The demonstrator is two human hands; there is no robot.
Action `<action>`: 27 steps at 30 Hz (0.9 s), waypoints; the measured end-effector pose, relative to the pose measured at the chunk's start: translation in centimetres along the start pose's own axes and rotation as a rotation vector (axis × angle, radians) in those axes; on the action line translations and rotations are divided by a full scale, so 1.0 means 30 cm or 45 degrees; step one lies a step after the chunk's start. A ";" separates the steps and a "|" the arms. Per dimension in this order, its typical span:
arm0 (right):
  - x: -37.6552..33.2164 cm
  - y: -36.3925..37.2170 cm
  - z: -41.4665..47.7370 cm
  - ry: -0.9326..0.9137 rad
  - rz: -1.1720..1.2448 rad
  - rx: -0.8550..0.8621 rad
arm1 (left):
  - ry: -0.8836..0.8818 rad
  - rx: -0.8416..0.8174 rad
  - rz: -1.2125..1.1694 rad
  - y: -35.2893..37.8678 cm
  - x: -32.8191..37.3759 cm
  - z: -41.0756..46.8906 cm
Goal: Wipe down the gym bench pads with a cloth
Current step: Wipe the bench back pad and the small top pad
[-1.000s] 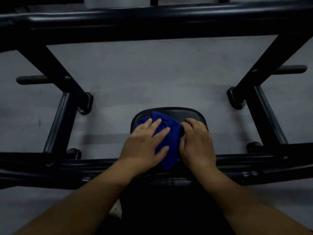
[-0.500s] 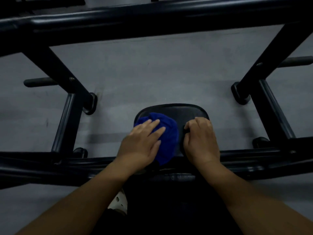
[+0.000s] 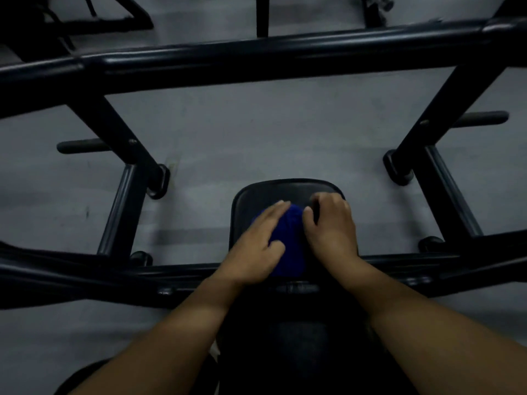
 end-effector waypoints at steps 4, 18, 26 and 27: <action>-0.172 0.162 -0.169 -0.468 -0.229 -0.297 | -0.180 0.330 -0.098 -0.031 -0.122 -0.143; -0.118 -0.017 -0.411 -0.544 -0.083 -0.558 | 0.039 0.003 0.574 0.140 -0.023 -0.288; -0.060 -0.084 -0.528 -0.388 -0.196 -0.541 | 0.129 -0.034 0.640 0.219 0.110 -0.383; -0.052 -0.105 -0.548 -0.422 -0.217 -0.576 | 0.141 -0.066 0.658 0.225 0.100 -0.410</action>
Point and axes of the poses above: each hand's wrist, its own z-axis towards the middle knuckle, its own y-axis out of the palm, x = y × z, the point moved 8 cm from there along z, towards the middle knuckle, and after that the axes turned 3 degrees about -y, right-handed, at the moved point
